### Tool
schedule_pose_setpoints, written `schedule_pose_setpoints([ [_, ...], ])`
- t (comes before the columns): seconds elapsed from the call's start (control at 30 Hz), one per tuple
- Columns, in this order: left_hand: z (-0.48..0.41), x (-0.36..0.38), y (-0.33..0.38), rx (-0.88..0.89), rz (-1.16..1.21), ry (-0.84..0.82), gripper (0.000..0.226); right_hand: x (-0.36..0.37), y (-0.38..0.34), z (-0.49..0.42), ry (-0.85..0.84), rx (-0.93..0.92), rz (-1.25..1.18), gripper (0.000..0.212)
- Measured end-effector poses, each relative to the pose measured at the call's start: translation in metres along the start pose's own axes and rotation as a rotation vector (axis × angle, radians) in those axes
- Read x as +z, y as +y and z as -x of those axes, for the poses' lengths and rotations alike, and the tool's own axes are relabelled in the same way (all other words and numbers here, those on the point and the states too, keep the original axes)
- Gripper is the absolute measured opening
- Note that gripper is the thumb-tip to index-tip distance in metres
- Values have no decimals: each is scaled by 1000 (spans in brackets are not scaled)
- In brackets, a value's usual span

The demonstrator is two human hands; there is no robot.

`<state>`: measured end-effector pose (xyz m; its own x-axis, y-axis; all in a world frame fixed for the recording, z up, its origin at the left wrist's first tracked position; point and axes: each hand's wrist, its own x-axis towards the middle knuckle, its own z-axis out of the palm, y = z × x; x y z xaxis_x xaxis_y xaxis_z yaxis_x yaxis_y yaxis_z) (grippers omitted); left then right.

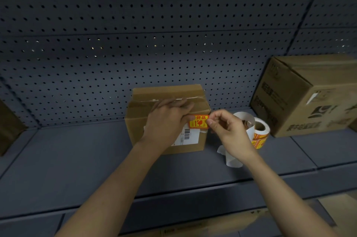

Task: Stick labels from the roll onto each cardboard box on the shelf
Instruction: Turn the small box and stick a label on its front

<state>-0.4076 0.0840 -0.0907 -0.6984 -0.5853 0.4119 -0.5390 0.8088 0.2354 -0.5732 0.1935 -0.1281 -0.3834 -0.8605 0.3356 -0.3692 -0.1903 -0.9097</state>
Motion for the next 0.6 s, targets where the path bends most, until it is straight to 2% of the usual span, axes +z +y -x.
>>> schedule_pose_setpoints([
  [0.6,0,4,0,26,-58,31,55,5,3,-2,66,20,-54,5],
])
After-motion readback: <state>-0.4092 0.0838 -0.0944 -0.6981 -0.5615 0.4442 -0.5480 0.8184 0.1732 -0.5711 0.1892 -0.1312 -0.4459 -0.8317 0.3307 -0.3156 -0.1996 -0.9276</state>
